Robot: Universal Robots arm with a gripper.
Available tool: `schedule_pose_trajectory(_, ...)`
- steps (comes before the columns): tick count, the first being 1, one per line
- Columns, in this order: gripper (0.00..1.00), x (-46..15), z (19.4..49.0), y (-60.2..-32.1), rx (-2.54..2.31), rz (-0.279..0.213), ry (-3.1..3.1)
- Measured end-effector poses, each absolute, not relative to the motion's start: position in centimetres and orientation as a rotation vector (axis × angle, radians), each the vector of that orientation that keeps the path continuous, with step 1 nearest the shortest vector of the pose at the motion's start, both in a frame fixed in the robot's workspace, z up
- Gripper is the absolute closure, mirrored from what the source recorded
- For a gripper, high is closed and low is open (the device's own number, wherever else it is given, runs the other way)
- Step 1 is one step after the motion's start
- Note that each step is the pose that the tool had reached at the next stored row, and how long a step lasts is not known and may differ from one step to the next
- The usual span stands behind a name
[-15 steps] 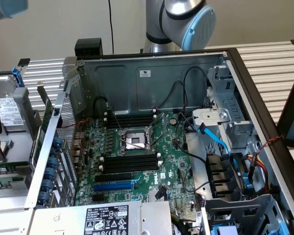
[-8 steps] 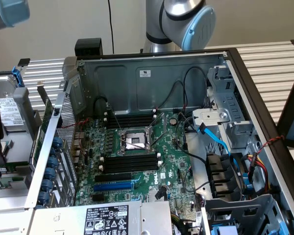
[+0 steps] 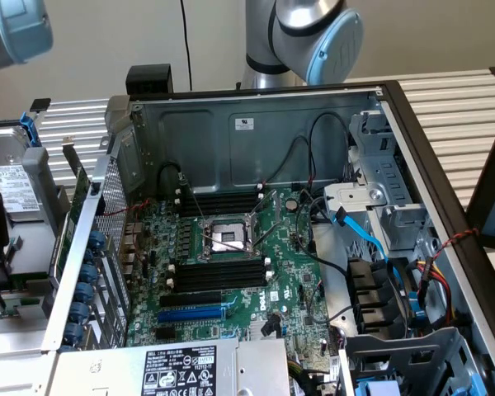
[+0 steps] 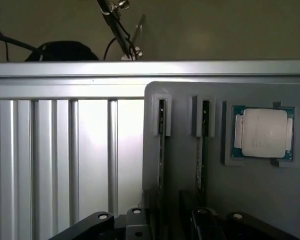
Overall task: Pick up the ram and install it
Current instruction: 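Pick up the ram and move it above insertion slot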
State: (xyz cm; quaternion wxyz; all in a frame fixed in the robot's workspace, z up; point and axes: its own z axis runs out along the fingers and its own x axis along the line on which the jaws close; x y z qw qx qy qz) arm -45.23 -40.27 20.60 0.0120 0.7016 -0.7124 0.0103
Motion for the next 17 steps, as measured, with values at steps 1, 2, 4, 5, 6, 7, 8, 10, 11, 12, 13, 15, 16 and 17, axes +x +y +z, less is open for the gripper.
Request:
schedule_pose_trajectory(1,0.64,-45.2,20.5,-40.3,2.187,0.032,-2.221)
schedule_pose_trajectory(2,0.64,-45.2,20.3,-40.3,2.187,0.032,-2.221)
schedule_pose_trajectory(4,0.64,-45.2,20.2,-40.3,2.187,0.032,-2.221)
schedule_pose_trajectory(5,0.64,-45.2,20.1,-40.3,2.187,0.032,-2.221)
schedule_pose_trajectory(6,0.64,-45.2,20.0,-40.3,2.188,0.033,-2.222)
schedule_pose_trajectory(7,0.65,-45.2,19.9,-40.3,2.188,0.033,-2.222)
schedule_pose_trajectory(8,0.65,-45.2,19.8,-40.3,2.188,0.033,-2.222)
schedule_pose_trajectory(10,0.78,-45.2,19.8,-40.3,2.188,0.034,-2.222)
schedule_pose_trajectory(11,0.78,-45.2,19.8,-40.3,2.188,0.034,-2.222)
schedule_pose_trajectory(12,0.84,-45.2,19.9,-40.3,2.188,0.034,-2.222)
schedule_pose_trajectory(13,0.84,-45.3,20.1,-40.3,2.188,0.034,-2.222)
schedule_pose_trajectory(15,0.87,-45.3,20.8,-40.3,2.188,0.034,-2.222)
schedule_pose_trajectory(16,0.87,-45.3,21.2,-40.3,2.188,0.034,-2.222)
schedule_pose_trajectory(17,0.87,-45.4,21.6,-40.4,2.188,0.034,-2.222)
